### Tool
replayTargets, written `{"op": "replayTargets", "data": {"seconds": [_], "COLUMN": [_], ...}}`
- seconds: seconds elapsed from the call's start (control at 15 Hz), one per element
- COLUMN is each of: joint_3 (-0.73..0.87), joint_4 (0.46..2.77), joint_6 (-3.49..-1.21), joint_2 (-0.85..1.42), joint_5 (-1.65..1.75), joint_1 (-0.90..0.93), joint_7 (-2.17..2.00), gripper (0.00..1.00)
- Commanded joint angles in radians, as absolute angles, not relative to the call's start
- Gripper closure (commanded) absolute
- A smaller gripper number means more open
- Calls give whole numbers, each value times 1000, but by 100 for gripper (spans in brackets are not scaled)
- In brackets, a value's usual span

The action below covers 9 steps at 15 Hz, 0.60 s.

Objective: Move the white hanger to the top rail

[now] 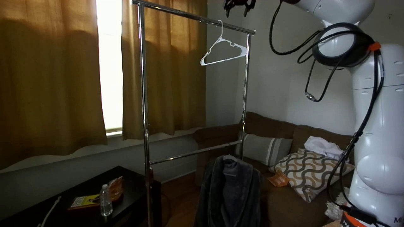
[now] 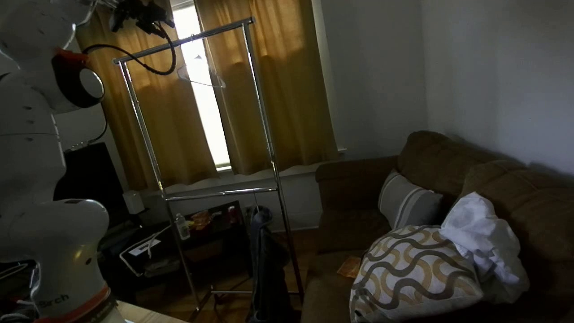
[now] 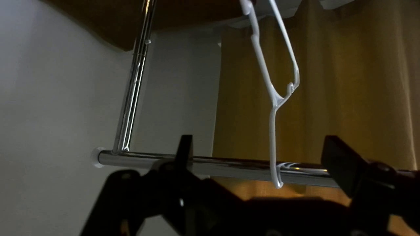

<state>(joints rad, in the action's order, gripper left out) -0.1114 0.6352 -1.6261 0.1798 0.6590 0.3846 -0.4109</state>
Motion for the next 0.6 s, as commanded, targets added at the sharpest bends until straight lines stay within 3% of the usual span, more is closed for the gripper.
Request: {"op": "replayTargets", "data": {"seconds": [0.0, 0.53], "joint_3": [-115, -121], "joint_4": [636, 638], "joint_6": [-1626, -1626], "joint_2": [180, 180], "joint_5": [655, 650], "joint_1": [387, 389], "joint_7": [-420, -430], "gripper": [0, 0]}}
